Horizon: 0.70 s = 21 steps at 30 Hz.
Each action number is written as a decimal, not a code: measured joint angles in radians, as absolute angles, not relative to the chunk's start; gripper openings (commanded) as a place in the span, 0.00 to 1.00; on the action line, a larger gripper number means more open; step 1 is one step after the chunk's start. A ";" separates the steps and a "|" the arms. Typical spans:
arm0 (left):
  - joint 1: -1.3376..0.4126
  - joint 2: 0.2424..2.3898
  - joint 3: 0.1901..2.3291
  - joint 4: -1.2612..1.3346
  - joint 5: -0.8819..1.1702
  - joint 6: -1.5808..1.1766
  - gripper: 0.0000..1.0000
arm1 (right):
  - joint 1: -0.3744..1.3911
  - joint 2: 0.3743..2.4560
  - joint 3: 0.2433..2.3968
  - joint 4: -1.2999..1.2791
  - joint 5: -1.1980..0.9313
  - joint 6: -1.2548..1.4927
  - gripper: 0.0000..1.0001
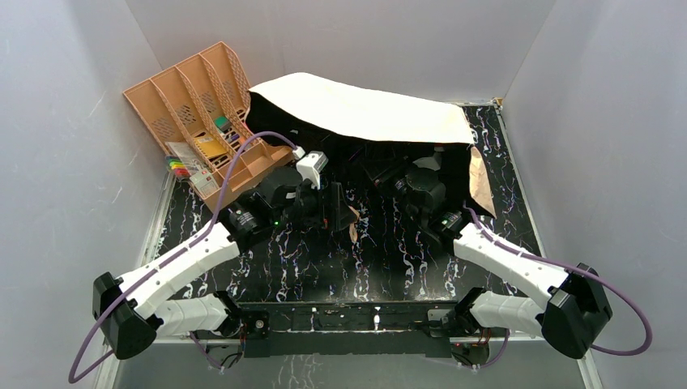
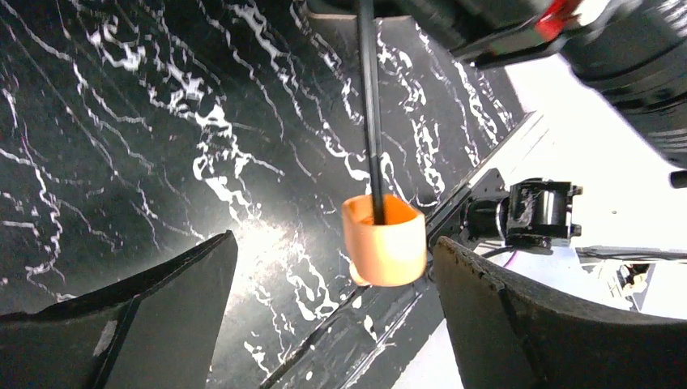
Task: Put away the umbrella
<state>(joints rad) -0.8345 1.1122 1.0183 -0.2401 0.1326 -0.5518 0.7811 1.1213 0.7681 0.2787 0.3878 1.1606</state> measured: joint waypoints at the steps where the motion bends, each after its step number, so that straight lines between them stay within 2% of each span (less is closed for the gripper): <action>1: -0.834 1.112 1.001 -0.245 0.135 -0.560 0.90 | 0.781 1.122 0.768 0.279 0.389 1.163 0.00; 3: -0.835 1.113 0.983 -0.250 0.138 -0.573 0.87 | 0.781 1.127 0.768 0.280 0.390 1.167 0.00; 5: -0.836 1.114 0.977 -0.247 0.139 -0.582 0.80 | 0.781 1.134 0.768 0.281 0.390 1.172 0.00; 10: -0.841 1.138 0.978 -0.220 0.153 -0.589 0.57 | 0.781 1.143 0.768 0.284 0.390 1.176 0.00; 15: -0.842 1.197 0.986 -0.197 0.183 -0.588 0.39 | 0.781 1.145 0.768 0.282 0.393 1.174 0.00; 21: -0.848 1.203 0.990 -0.185 0.197 -0.588 0.09 | 0.780 1.148 0.768 0.282 0.398 1.173 0.00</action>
